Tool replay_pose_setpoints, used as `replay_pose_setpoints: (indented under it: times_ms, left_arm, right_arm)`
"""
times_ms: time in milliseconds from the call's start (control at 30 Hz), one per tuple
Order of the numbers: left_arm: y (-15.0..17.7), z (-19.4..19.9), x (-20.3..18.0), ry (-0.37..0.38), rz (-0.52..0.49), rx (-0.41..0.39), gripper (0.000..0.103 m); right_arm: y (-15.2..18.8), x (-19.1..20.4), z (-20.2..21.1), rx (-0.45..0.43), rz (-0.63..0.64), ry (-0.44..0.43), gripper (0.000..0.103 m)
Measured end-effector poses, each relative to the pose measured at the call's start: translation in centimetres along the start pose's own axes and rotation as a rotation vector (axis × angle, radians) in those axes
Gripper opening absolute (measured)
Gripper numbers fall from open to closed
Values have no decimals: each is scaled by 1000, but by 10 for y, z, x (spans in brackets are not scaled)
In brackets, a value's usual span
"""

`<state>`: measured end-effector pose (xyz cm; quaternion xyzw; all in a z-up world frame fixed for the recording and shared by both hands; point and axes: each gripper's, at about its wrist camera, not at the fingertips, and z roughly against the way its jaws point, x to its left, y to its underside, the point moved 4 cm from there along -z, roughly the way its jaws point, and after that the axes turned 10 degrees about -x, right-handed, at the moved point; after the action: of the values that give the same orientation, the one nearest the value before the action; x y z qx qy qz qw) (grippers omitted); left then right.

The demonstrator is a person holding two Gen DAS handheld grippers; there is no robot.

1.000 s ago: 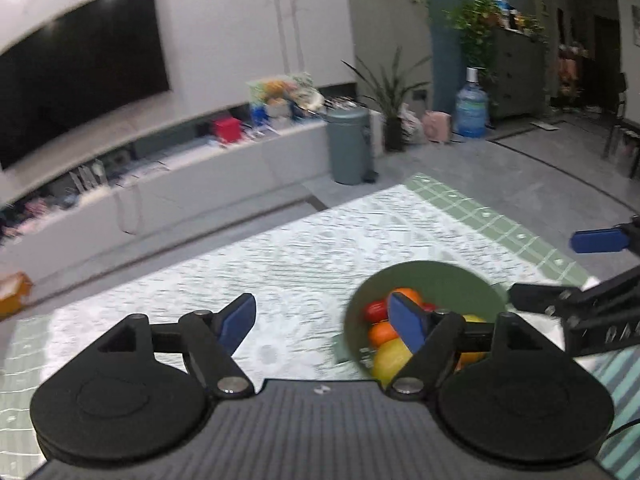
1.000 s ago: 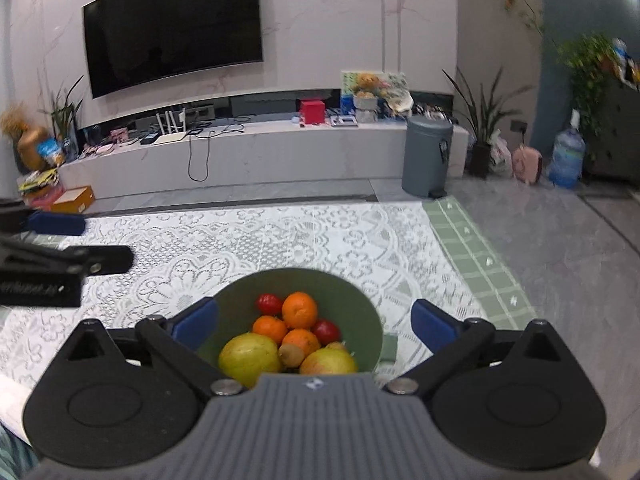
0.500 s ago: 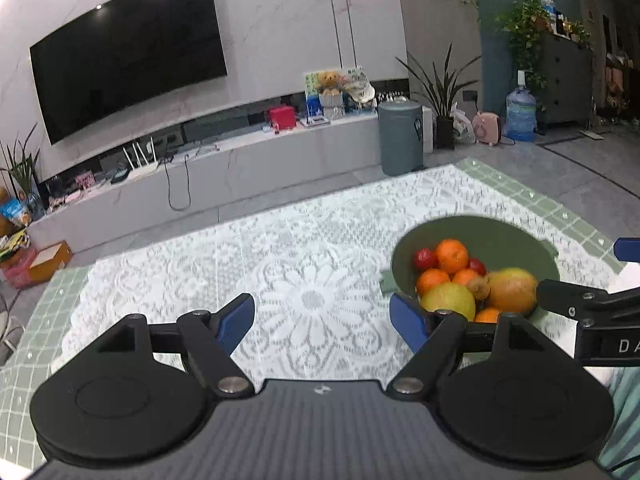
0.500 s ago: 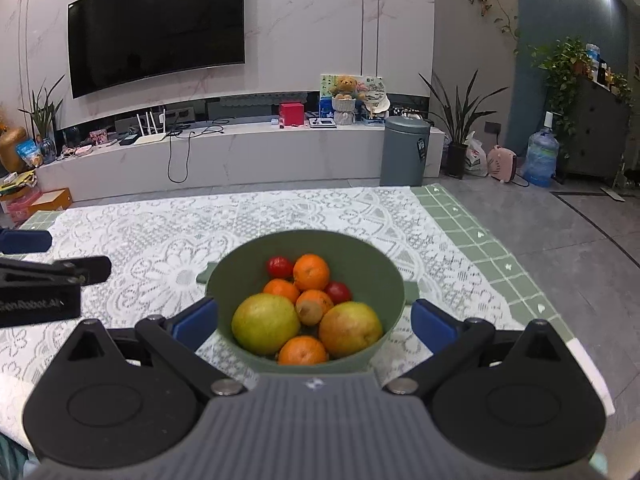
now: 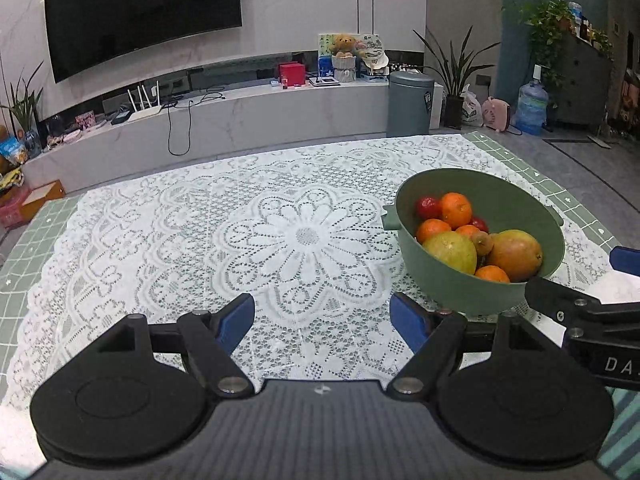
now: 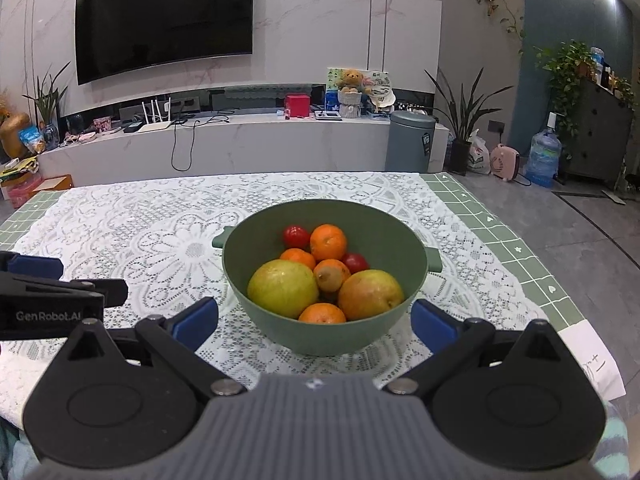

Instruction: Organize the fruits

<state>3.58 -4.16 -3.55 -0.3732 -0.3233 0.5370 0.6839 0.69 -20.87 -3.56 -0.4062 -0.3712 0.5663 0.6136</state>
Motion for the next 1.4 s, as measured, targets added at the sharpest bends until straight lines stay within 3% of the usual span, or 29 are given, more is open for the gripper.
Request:
replay_pose_setpoints:
  times_ms: [467,1400]
  left_arm:
    - [-1,0,4,-27,5,12,90]
    - [-1,1,-1,-9,-14,10,90]
  right_arm:
    - [4,3,-1,-3,13,-5,99]
    - [7,0,-2,6,-1,-3,99]
